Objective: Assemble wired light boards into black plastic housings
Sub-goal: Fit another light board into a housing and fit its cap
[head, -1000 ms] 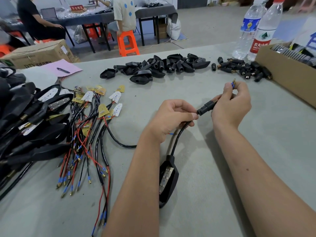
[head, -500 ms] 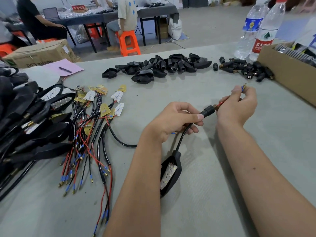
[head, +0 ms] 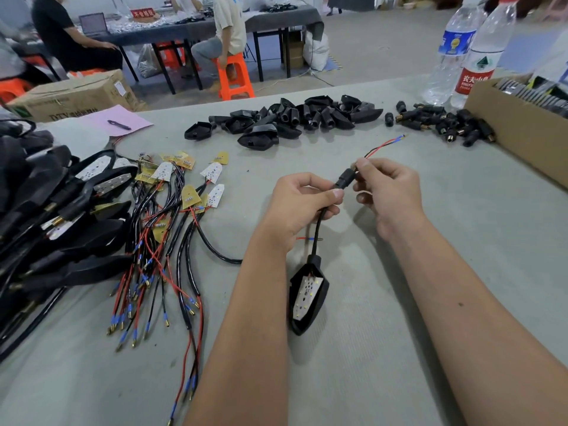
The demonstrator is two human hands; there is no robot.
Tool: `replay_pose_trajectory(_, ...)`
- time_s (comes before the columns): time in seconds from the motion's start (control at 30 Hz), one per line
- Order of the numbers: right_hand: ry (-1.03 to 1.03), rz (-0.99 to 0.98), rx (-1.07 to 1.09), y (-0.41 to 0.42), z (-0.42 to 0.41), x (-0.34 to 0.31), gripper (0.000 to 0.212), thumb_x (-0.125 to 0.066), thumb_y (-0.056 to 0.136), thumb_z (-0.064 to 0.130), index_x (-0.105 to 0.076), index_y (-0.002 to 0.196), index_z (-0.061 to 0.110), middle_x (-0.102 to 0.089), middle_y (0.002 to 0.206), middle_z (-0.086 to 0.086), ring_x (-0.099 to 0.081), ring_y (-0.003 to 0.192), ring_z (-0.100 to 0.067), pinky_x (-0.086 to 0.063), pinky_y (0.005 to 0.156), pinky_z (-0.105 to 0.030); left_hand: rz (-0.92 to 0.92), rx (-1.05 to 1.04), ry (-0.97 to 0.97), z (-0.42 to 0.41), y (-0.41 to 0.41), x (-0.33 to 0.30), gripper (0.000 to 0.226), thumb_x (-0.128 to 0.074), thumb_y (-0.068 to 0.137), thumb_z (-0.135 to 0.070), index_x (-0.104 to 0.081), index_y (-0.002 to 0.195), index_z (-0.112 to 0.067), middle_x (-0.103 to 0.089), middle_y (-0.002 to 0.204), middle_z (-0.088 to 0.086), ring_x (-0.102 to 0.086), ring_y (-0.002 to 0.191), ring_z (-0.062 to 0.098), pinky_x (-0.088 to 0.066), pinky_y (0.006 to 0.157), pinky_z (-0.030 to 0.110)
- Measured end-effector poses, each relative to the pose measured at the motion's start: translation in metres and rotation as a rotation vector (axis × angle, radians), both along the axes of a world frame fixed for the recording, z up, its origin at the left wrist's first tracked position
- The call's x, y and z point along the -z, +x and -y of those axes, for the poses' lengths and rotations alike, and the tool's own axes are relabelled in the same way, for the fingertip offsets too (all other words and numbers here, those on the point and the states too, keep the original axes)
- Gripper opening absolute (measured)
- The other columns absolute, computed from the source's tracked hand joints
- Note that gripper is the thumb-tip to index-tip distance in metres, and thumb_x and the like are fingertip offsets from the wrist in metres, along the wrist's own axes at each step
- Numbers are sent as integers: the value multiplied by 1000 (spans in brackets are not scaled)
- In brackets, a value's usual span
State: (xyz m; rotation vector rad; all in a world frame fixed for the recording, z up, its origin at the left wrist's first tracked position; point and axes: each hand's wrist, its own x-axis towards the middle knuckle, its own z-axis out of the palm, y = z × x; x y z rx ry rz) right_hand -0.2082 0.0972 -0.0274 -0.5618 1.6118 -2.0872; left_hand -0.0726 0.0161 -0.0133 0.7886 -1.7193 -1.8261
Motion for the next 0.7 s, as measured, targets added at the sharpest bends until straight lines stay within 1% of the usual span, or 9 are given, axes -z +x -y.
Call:
replay_pose_trajectory(0.1,-9,-8,29,1,-1,-1,16,-67,99,15,-71,83,14,-70,75,-6,-61,58,-12,-46,48,-24,32,13,9,1,1,0,13,-77,88,-4,-71,99,0,-78,86,12,-69,63,15,-57,64,21)
replay_pose_trajectory(0.17,-8,-8,49,1,-1,-1,17,-65,99,14,-69,83,15,-71,72,-1,-61,58,-13,-47,48,-24,41,5,8,1,0,-1,14,-77,89,-6,-71,100,0,-78,86,11,-69,64,16,-57,64,22)
replay_pose_trajectory(0.27,-4,-14,72,1,-2,-2,15,-65,99,14,-67,84,17,-71,67,0,-62,55,-14,-47,47,-24,31,-5,49,0,-1,-2,19,-76,92,-17,-72,101,-1,-78,87,8,-72,67,19,-58,66,26)
replay_pose_trajectory(0.37,28,-68,101,2,-3,-3,12,-62,100,14,-63,88,17,-73,66,-1,-66,54,-16,-48,46,-25,58,40,56,-3,-3,-3,24,-75,94,-27,-74,102,-4,-78,94,9,-75,74,23,-59,70,28)
replay_pose_trajectory(0.43,50,-109,110,2,-2,-3,11,-57,103,14,-59,92,16,-75,66,-3,-67,53,-18,-52,47,-29,78,57,32,-5,-6,-1,20,-74,94,-23,-74,104,-5,-79,94,8,-74,76,23,-59,71,27)
replay_pose_trajectory(0.5,59,-121,114,2,-2,-2,10,-52,105,14,-55,96,15,-75,66,-5,-68,53,-21,-57,49,-35,87,58,17,-6,-6,-1,13,-74,94,-16,-75,102,-6,-79,91,7,-73,73,19,-59,70,26)
replay_pose_trajectory(0.57,63,-128,132,2,-2,-1,10,-50,106,15,-53,97,16,-75,66,-7,-68,52,-23,-58,47,-37,90,66,28,-6,-6,-2,12,-73,94,-15,-74,102,-7,-79,92,9,-73,71,18,-59,71,27)
replay_pose_trajectory(0.63,94,-169,173,1,-2,0,12,-51,105,16,-53,93,18,-75,67,-6,-68,52,-25,-57,47,-36,91,99,55,-7,-5,-4,16,-74,94,-19,-72,104,-7,-79,95,13,-75,74,22,-61,72,29)
replay_pose_trajectory(0.7,123,-206,225,0,-2,2,17,-52,104,17,-54,88,23,-75,70,-6,-67,52,-27,-59,50,-39,108,159,75,-7,-4,-5,25,-76,92,-17,-68,112,-3,-78,95,16,-75,74,26,-64,76,32)
